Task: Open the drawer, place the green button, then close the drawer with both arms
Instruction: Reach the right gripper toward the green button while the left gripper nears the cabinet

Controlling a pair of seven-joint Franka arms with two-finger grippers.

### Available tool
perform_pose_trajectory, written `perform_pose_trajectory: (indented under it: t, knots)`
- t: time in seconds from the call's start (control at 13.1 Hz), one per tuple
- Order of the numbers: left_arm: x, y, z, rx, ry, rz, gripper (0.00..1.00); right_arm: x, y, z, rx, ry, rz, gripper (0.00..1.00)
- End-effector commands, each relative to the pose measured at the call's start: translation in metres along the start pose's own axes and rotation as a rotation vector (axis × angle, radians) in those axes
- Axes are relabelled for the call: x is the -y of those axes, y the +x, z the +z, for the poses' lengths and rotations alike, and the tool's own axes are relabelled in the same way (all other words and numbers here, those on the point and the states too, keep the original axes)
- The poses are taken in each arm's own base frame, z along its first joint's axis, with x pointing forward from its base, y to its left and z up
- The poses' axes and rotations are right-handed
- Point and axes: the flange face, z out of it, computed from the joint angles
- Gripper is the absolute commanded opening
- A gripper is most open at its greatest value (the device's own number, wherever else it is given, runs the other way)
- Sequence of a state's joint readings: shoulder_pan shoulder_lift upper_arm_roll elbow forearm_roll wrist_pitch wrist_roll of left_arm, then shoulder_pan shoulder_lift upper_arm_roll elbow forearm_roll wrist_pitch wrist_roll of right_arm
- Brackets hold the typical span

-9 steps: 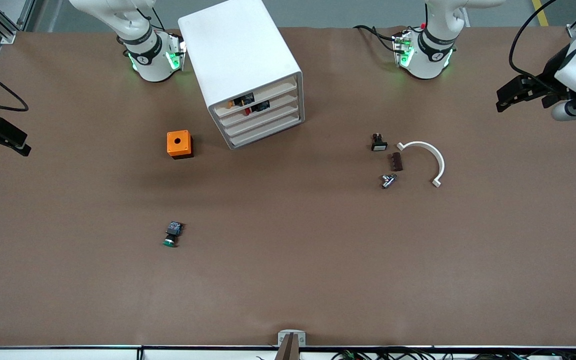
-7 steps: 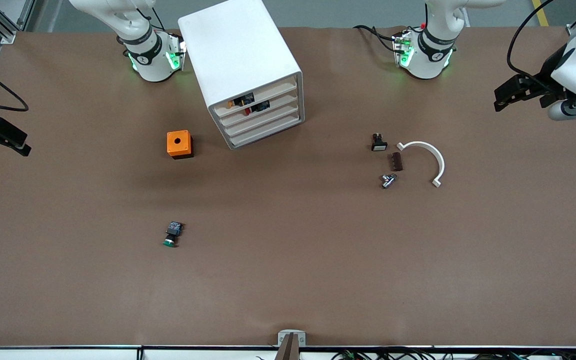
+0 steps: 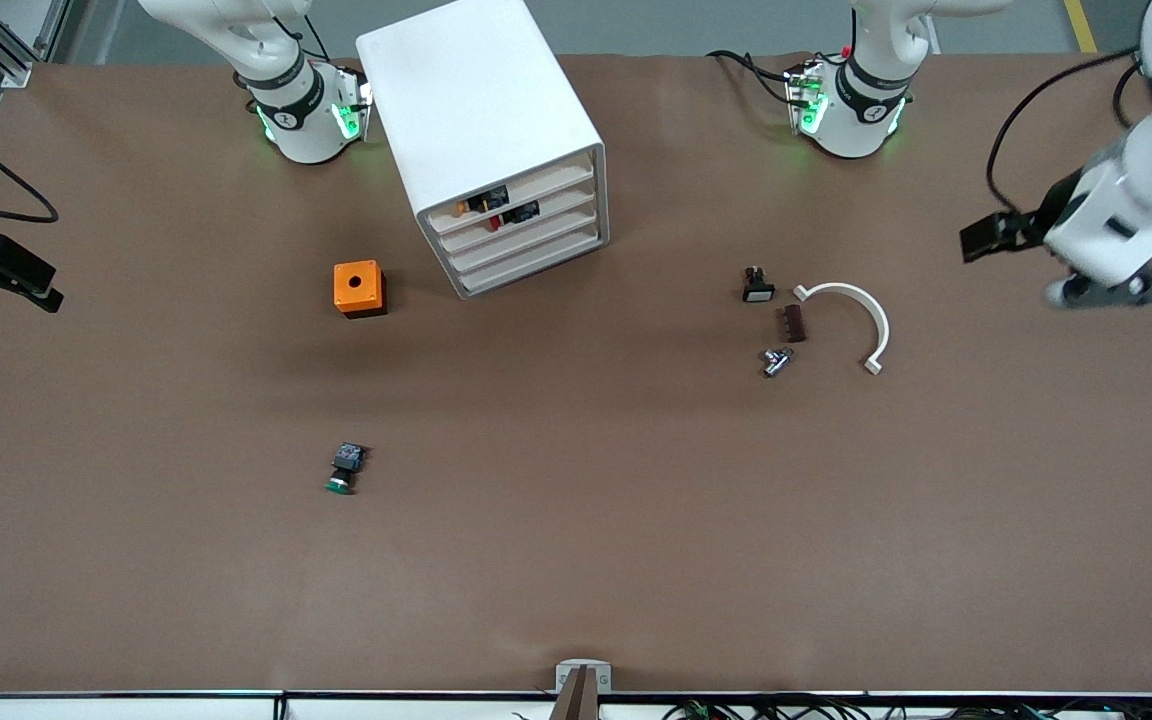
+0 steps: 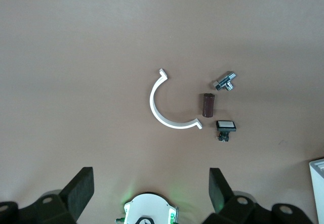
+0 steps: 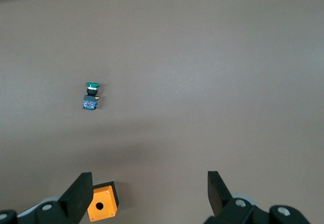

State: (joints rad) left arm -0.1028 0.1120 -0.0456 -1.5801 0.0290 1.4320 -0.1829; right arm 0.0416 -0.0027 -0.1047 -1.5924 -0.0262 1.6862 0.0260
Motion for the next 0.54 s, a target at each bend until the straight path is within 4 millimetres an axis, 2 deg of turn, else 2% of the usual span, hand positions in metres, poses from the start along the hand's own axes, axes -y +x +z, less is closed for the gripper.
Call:
perform_pose_trajectory:
  t: [0.0,0.23,0.46]
  knots:
    - [-0.03,0.036,0.03,0.065,0.015,0.002,1.0,0.008,0.003,0.006,-0.015,0.013,-0.005,1.0]
    - [-0.062,0.056,0.078,0.163,-0.003,-0.125,1.0,0.026,0.027,0.052,0.008,0.043,-0.005,1.0]
    - [-0.1,0.065,0.118,0.301,-0.094,-0.333,1.0,0.063,0.054,0.119,0.035,0.086,0.064,1.0]
